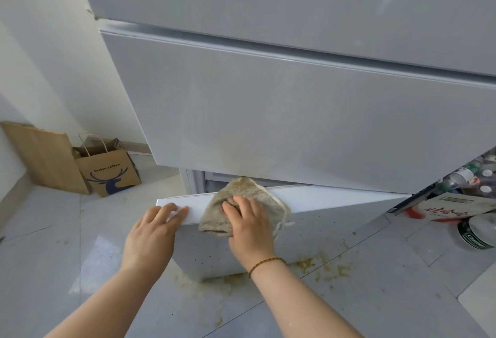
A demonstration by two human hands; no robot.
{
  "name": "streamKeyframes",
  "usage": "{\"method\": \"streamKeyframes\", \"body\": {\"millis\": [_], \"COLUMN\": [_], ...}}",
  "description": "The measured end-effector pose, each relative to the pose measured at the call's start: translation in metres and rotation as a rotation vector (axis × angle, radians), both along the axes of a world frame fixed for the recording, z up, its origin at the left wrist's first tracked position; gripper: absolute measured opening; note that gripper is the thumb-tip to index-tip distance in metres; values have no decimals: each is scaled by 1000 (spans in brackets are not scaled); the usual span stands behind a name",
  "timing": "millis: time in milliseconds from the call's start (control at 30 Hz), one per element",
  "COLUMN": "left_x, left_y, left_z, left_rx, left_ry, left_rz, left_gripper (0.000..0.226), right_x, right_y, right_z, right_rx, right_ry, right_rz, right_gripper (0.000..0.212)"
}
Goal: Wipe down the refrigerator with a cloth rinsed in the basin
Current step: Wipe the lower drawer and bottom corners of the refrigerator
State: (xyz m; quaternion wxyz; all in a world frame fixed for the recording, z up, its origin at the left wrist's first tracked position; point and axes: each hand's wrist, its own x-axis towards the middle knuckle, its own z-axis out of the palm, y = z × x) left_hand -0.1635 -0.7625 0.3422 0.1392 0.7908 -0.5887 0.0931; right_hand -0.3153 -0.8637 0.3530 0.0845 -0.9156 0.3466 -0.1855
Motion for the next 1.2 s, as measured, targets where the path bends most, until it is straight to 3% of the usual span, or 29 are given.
{"method": "streamKeyframes", "body": {"millis": [100, 167, 233, 300, 367, 433, 533, 633, 733, 900, 1000, 1200], "left_x": [16, 21, 26, 31, 38, 47, 64, 82, 92, 89, 91, 86], "left_y": [-8, -19, -29, -36, -39, -47, -62, -75, -79, -77, -76, -80], "left_z": [3, 5, 8, 12, 12, 9, 10, 11, 5, -2, -13, -47], "left_rx": [1, -25, -75, -104, -75, -34, 7, 26, 28, -69, -148, -391], "left_ry": [35, 90, 265, 603, 756, 851, 931, 916, 953, 1080, 1090, 1077], "left_rz": [-13, 5, 192, 565, 689, 607, 530, 420, 357, 273, 220, 174], "left_gripper": [59, 48, 38, 55, 72, 66, 48, 30, 28, 15, 18, 18], "right_x": [-23, -41, -48, -46, -40, -35, -28, -24, -26, -23, -8, 33], "right_y": [-18, -25, -25, -21, -19, -17, -15, -9, -4, -3, -12, -24], "right_z": [-2, -6, -8, 0, 7, 14, 13, 14, 13, -6, -33, -91], "right_rx": [-59, -71, -5, 186, 321, 446, 551, 594, 591, 456, 346, 78], "right_ry": [-44, -135, -336, -508, -627, -736, -817, -872, -942, -877, -837, -955], "right_rz": [-63, -174, -320, -536, -644, -684, -739, -778, -826, -799, -717, -464], "right_gripper": [58, 47, 42, 40, 42, 34, 40, 38, 29, 32, 39, 36]}}
